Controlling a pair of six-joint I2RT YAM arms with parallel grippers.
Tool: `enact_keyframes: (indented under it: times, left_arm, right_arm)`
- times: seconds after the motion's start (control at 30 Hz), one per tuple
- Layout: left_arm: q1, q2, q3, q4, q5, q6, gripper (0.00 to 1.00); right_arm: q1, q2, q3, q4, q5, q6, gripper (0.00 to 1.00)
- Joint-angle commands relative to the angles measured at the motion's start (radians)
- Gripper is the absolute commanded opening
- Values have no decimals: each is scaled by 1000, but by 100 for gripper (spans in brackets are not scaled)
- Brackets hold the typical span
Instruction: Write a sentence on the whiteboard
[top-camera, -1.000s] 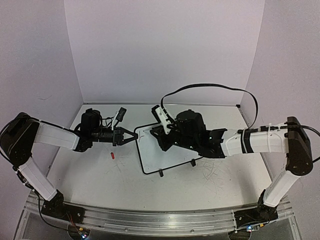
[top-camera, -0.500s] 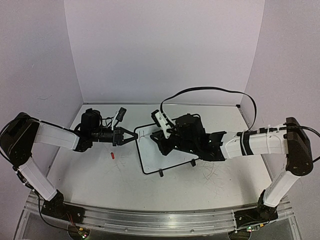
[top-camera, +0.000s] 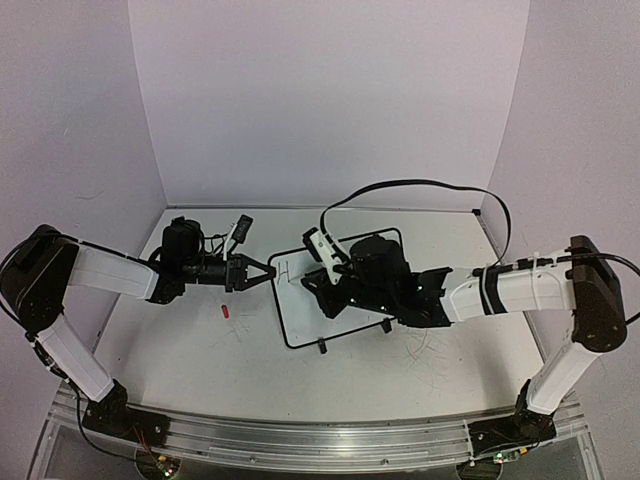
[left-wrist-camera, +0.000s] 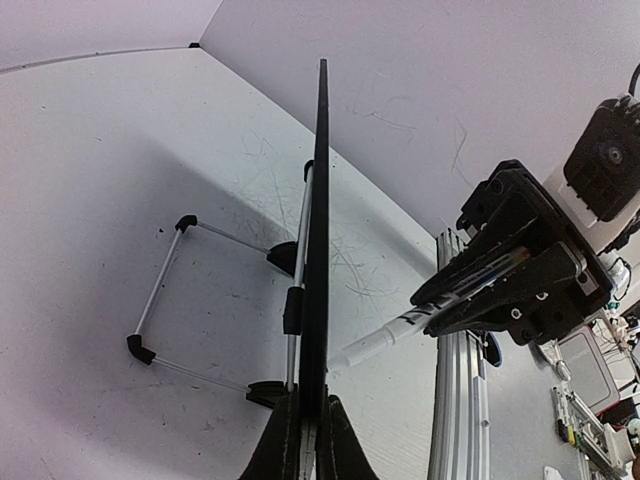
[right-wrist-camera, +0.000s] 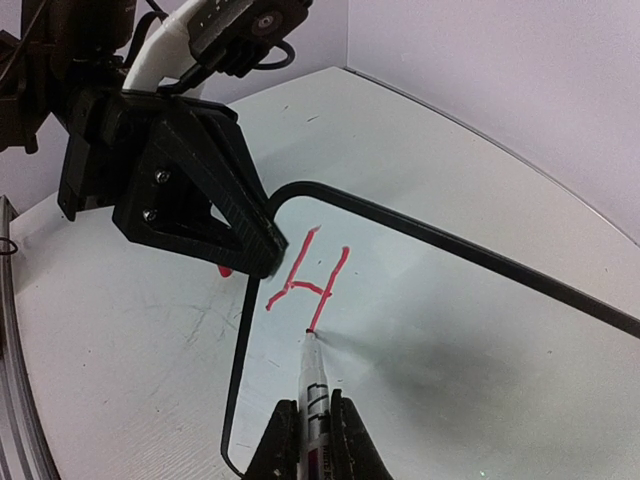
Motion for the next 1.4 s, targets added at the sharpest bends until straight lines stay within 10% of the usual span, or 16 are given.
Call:
enact_keyframes:
  times: [0.0,1.37]
  left_arm:
    - [-1,-30,1,32,32,6,0]
    - [-1,-25,2,28,37,6,0]
  right_arm:
    - [1,-89,14,24,-22,15,0]
    - [-37,-35,-3,61,24,7,0]
